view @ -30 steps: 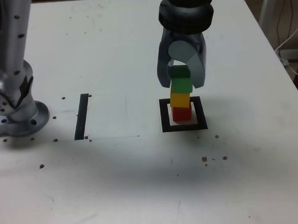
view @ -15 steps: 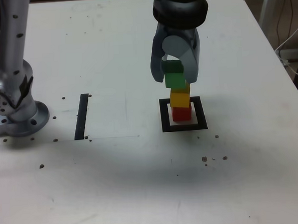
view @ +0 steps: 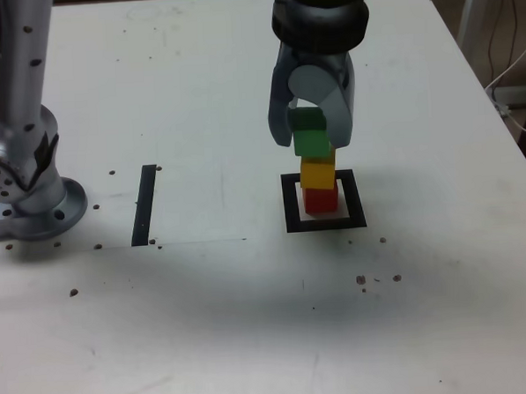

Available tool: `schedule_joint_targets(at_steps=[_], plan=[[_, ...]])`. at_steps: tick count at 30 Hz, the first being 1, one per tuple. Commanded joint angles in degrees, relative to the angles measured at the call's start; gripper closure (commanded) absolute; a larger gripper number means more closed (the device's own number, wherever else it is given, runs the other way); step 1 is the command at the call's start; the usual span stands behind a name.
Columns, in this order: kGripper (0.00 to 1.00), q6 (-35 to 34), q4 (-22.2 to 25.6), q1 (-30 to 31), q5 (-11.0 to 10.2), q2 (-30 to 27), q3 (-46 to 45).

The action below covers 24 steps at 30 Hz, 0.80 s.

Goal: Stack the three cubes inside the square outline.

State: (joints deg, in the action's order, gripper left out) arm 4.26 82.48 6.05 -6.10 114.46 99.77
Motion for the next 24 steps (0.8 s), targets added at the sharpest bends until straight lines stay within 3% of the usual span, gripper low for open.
schedule_joint_targets(at_steps=[1, 16, 20, 24], plan=[[0.91, -0.1, -0.2, -0.1, -0.1, 0.4, -0.2], [0.72, -0.2, -0.6, -0.1, 1.3, 0.8, -0.7], [0.53, -0.2, -0.8, -0.1, 1.6, 0.8, -1.0], [0.18, 0.1, -1.9, 0.0, 1.5, 0.7, -1.6]])
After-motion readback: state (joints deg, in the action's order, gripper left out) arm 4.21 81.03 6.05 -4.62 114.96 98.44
